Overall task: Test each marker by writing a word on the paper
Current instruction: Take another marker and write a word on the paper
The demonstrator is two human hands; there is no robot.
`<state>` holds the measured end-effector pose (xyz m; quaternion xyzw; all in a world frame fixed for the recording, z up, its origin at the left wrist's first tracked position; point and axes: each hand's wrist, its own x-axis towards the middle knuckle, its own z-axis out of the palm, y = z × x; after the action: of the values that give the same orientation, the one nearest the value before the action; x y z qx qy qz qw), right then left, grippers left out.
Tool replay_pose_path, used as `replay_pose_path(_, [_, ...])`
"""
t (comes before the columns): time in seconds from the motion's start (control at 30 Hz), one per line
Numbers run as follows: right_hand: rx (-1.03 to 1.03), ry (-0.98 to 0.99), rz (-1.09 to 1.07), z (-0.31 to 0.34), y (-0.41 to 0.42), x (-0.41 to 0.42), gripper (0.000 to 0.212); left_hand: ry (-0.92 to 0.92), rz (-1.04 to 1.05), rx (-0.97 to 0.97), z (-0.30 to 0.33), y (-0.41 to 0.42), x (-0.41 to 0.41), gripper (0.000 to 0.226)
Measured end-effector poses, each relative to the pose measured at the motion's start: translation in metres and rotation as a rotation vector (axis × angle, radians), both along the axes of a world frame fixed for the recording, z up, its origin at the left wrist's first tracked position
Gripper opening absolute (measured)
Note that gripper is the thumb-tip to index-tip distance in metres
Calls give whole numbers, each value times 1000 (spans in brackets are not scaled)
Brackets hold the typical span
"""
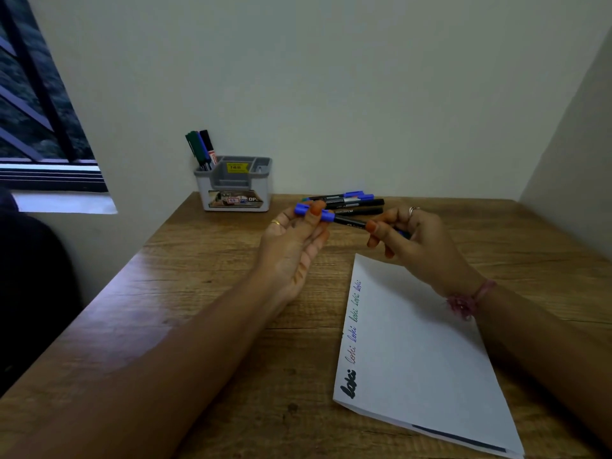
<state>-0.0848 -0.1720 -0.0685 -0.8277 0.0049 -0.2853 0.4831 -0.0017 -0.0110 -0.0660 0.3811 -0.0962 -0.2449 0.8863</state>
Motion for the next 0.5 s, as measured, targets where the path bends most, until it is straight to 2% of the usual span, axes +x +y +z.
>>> replay_pose_path(0.17, [72,51,-5,1,2,1,9,-16,-16,28,-1,-3,-2,26])
replay_pose_path(0.37, [44,162,97,4,-5,3,14,-7,-34,71,-4,-2,6,30])
replay_pose_path(0.43, [-35,197,159,2,-12,2,28,-34,-25,90,-1,1,12,21])
replay_pose_path(0.5, [-230,213,120,-2,-20,0,30,-3,33,32,5,9,21,14])
